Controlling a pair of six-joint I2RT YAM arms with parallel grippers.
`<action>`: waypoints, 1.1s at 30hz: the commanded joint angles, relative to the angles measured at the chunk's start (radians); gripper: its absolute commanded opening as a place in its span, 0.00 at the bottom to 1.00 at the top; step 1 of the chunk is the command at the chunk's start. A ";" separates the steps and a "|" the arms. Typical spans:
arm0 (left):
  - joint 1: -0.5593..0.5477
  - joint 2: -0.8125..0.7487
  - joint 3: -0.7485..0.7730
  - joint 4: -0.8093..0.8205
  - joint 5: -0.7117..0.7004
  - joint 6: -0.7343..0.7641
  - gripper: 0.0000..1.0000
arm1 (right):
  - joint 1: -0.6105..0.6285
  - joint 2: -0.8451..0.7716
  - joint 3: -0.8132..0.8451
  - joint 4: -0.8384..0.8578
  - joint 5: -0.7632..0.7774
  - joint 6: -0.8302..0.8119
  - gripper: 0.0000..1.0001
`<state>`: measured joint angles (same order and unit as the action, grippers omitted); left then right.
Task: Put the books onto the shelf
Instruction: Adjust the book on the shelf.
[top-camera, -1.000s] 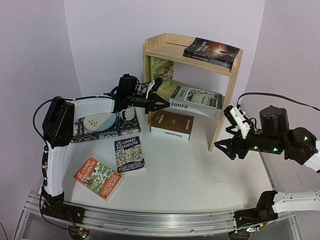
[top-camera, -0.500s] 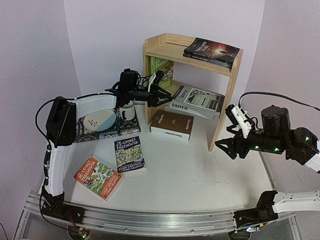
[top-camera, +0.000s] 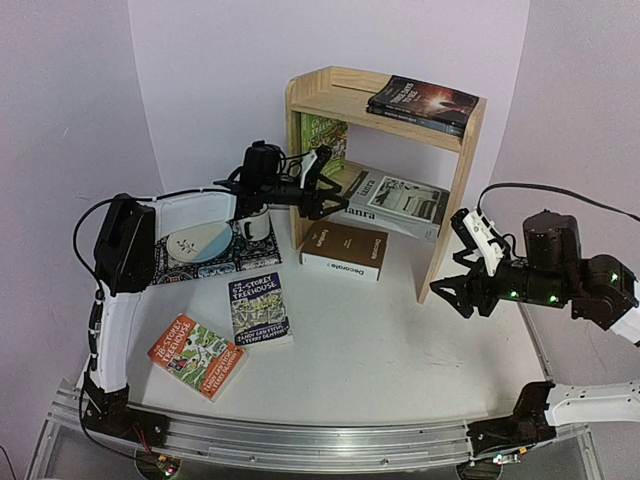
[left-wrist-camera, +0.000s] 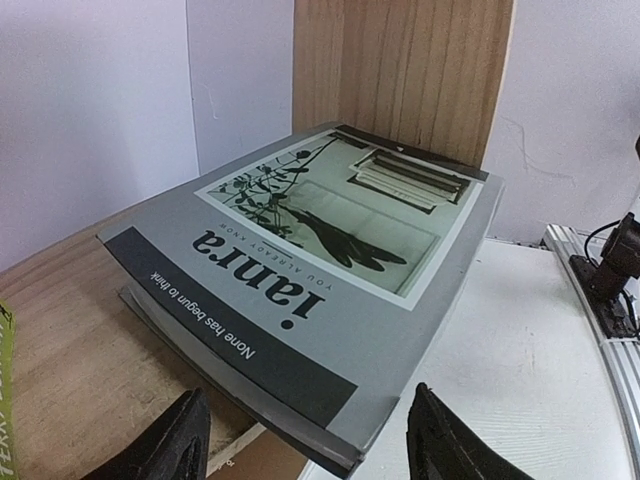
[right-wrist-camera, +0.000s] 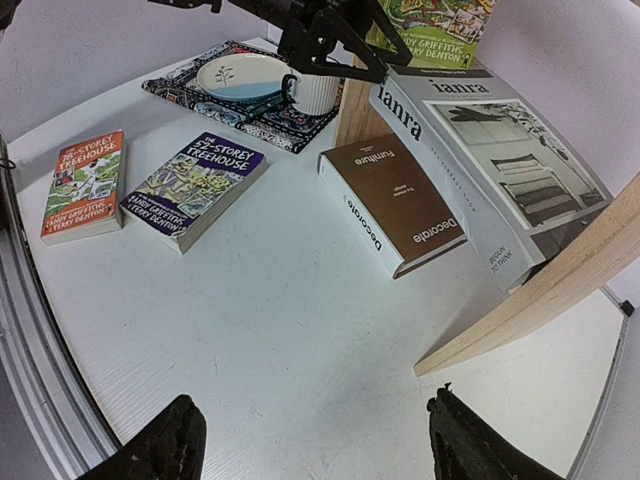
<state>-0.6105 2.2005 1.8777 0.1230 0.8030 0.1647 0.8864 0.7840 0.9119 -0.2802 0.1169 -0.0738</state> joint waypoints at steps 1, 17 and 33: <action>-0.017 -0.028 -0.011 0.000 -0.040 0.070 0.70 | 0.002 0.006 0.039 0.024 0.000 0.011 0.77; -0.034 0.037 0.069 -0.013 -0.062 0.063 0.54 | 0.001 0.000 0.031 0.024 0.007 0.009 0.77; -0.046 0.105 0.163 -0.013 -0.082 0.049 0.57 | 0.002 -0.012 0.021 0.024 0.015 0.007 0.77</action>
<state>-0.6437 2.2944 1.9770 0.0966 0.7237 0.2272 0.8864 0.7844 0.9119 -0.2782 0.1181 -0.0738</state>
